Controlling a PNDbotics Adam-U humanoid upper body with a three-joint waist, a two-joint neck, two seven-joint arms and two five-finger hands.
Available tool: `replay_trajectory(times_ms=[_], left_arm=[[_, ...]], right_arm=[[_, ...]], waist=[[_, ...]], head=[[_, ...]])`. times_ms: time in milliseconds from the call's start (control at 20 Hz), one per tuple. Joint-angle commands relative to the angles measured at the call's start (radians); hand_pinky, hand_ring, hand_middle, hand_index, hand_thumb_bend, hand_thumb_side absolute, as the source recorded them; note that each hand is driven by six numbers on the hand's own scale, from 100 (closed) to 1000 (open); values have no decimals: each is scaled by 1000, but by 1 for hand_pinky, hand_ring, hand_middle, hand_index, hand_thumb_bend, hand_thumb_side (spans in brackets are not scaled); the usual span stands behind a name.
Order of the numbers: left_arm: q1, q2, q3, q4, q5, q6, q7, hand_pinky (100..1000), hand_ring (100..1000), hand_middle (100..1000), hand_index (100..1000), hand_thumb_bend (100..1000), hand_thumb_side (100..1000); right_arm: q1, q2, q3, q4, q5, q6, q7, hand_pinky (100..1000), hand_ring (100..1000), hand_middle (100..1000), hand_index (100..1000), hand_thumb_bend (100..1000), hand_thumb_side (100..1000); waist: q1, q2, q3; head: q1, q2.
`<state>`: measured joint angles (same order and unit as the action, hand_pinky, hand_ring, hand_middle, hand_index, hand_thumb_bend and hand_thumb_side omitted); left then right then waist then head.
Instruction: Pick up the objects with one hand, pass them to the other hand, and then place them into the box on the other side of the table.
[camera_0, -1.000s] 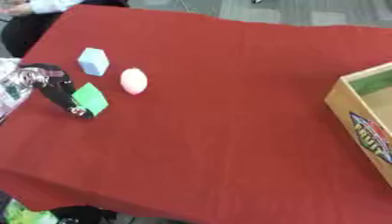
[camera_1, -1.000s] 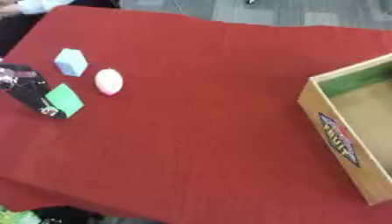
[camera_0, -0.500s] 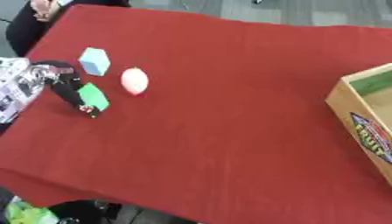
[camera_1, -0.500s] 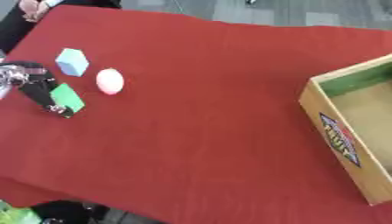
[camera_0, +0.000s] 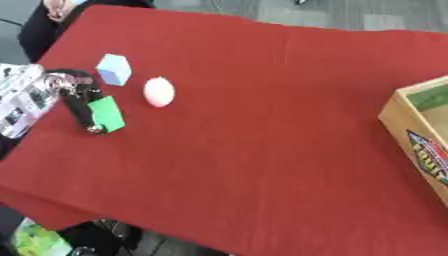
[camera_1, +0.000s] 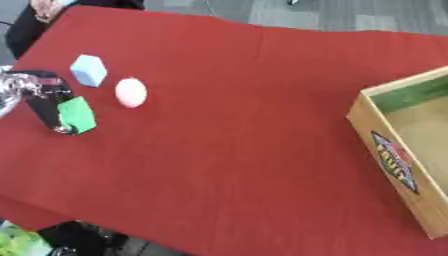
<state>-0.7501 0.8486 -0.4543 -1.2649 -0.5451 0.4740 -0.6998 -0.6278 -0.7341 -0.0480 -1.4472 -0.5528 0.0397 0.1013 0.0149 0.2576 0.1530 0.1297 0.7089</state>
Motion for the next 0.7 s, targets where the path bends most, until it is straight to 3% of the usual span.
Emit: replay_trajectory(times_ms=[50,300,500,700], left_arm=[[9,88,66,-131,23,14,28,764,666,553,508,359,100],[54,126,170,-426,84,69,180,762,641,541,498,449,100],[63,116,175,-567,77,73,269,758,621,531,490,480,100],[66,70,165,-619,41,34,333,741,605,518,483,499,100]], right_arm=[[-16,-34,-10,-25,-10,-7,0,824,816,765,884,401,260],[-52,-40,14,-122,2,-7,17,828,823,774,886,456,200],[-115,-27,71,-256,65,30,83,833,828,777,887,528,161],[-198,27,144,-362,134,82,167,833,830,776,883,582,157]], waist=[[5,-22,2],[-8,-29,-1],[-17,-39,-9],[-25,-49,-18]], head=[[-7,-2],[-36,-6],[-62,-4],[-98,-10]])
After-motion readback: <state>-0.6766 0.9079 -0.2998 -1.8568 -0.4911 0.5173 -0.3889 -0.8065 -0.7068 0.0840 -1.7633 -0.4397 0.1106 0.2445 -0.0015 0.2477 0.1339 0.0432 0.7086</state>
